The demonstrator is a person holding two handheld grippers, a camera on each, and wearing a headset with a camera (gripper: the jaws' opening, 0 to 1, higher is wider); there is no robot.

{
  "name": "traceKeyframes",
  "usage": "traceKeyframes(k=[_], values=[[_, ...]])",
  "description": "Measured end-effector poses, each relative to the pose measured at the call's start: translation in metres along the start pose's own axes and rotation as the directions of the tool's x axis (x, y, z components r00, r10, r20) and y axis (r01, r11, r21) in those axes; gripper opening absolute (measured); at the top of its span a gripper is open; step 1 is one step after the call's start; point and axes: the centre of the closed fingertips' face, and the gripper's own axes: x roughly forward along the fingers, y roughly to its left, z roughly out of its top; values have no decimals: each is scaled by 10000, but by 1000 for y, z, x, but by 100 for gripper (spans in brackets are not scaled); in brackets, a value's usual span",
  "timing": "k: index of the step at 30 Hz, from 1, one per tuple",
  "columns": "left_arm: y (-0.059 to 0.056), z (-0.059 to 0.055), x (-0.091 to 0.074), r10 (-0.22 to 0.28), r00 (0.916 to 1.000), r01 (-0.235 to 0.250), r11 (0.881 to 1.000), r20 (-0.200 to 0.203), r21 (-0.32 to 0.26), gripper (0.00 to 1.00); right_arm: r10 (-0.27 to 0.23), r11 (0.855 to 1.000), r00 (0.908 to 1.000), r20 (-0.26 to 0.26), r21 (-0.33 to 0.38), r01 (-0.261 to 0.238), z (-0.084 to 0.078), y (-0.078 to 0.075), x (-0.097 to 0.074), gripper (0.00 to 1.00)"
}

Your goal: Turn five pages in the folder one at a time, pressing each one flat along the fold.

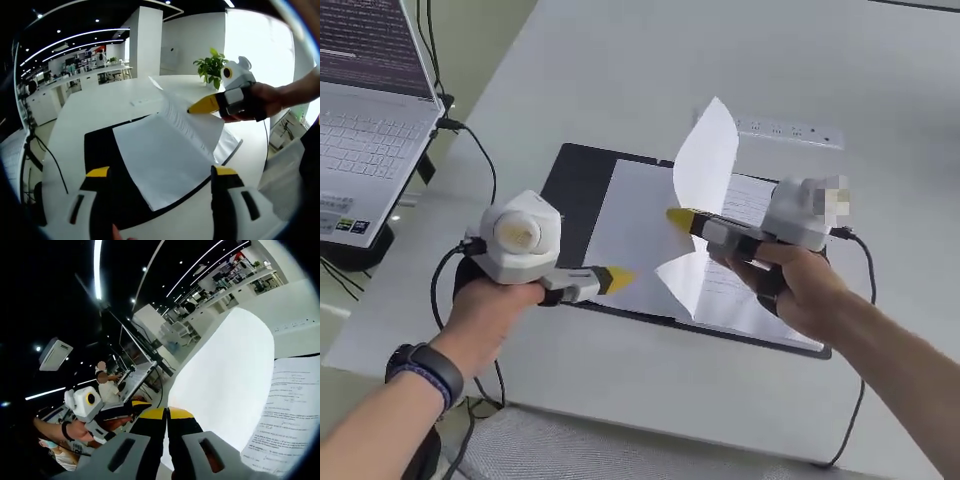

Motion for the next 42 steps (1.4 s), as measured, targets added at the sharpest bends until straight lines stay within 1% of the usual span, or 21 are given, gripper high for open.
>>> traceKeyframes(k=[4,7,11,17,22,23,29,36,37,38,40,41,42], values=[[3,-5,-5,92,10000,-92,9999,7,-75,80,86,9999,9996,-280,90,-83,-8,0,12,0],[2,-7,-11,180,9998,-179,9996,43,-207,80,157,9997,9986,-510,203,-147,-16,0,21,0],[1,-11,-14,203,9998,-202,9993,13,-322,80,163,9991,9969,-776,410,-131,-26,-6,33,0],[3,-17,-16,249,9997,-251,9985,-48,-484,80,246,9977,9921,-1229,662,-166,-40,-10,55,0],[7,-20,-19,333,9994,-340,9976,-112,-611,80,305,9961,9877,-1532,864,-174,-52,-12,69,0],[7,-21,-20,351,9993,-359,9975,-144,-608,80,256,9956,9857,-1663,935,-100,-57,-14,71,0],[9,-26,-22,421,9989,-437,9962,-224,-749,80,-4,9916,9793,-2024,1267,266,-74,-28,82,0],[8,-33,-25,457,9983,-487,9948,-349,-890,80,-420,9842,9649,-2593,1556,846,-96,-42,90,0],[8,-33,-25,459,9983,-490,9947,-363,-903,80,-505,9817,9620,-2682,1638,973,-99,-49,92,0],[8,-34,-26,460,9982,-493,9946,-380,-911,80,-525,9807,9614,-2701,1676,1006,-101,-51,93,0],[9,-35,-27,489,9979,-525,9945,-419,-903,80,-531,9789,9606,-2727,1758,1040,-103,-56,97,3],[10,-36,-28,514,9977,-553,9941,-441,-932,80,-538,9791,9597,-2758,1744,1050,-104,-56,98,5],[11,-37,-28,532,9976,-573,9937,-451,-961,80,-557,9812,9569,-2851,1618,1053,-108,-59,100,10]])
